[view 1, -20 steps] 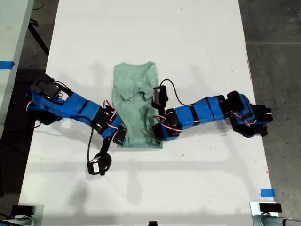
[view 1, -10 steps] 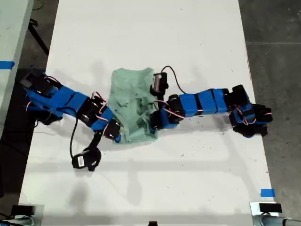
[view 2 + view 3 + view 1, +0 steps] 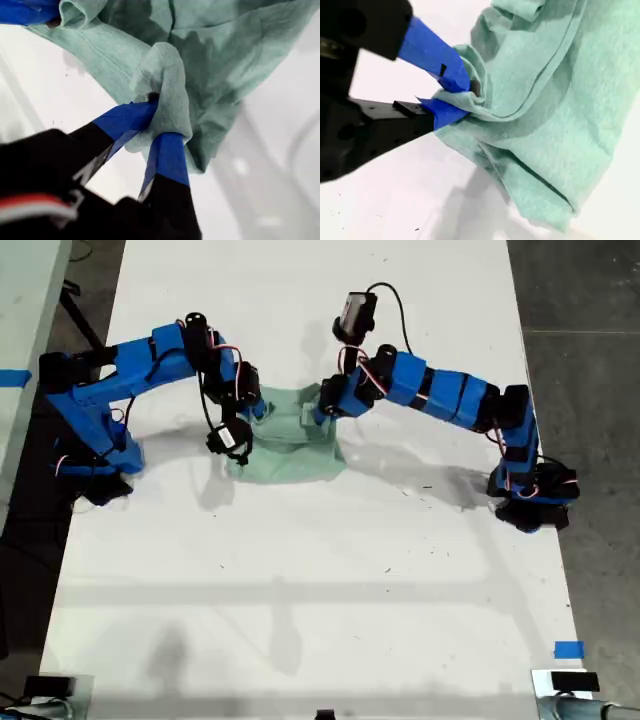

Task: Fold t-shirt

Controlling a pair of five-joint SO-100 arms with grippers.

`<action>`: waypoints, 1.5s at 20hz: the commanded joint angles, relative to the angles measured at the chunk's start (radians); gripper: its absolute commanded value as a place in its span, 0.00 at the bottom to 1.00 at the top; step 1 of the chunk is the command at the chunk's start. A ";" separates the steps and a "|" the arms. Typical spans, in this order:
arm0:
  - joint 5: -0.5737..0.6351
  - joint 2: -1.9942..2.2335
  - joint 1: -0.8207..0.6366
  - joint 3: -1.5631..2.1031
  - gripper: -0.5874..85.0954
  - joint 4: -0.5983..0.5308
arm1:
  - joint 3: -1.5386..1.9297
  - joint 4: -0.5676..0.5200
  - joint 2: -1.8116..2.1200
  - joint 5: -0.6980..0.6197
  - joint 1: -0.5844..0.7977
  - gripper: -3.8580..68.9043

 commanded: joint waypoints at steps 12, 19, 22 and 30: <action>0.129 0.299 -0.397 0.199 0.39 -0.175 | 0.109 -0.166 0.147 -0.172 0.264 0.46; 0.121 0.575 -0.439 0.526 0.37 -0.304 | 0.397 -0.215 0.394 -0.207 0.350 0.40; 0.112 0.701 -0.428 0.669 0.34 -0.345 | 0.509 -0.222 0.479 -0.198 0.356 0.38; 0.014 1.160 -0.321 1.149 0.22 -0.351 | 1.213 -0.241 1.046 -0.135 0.402 0.11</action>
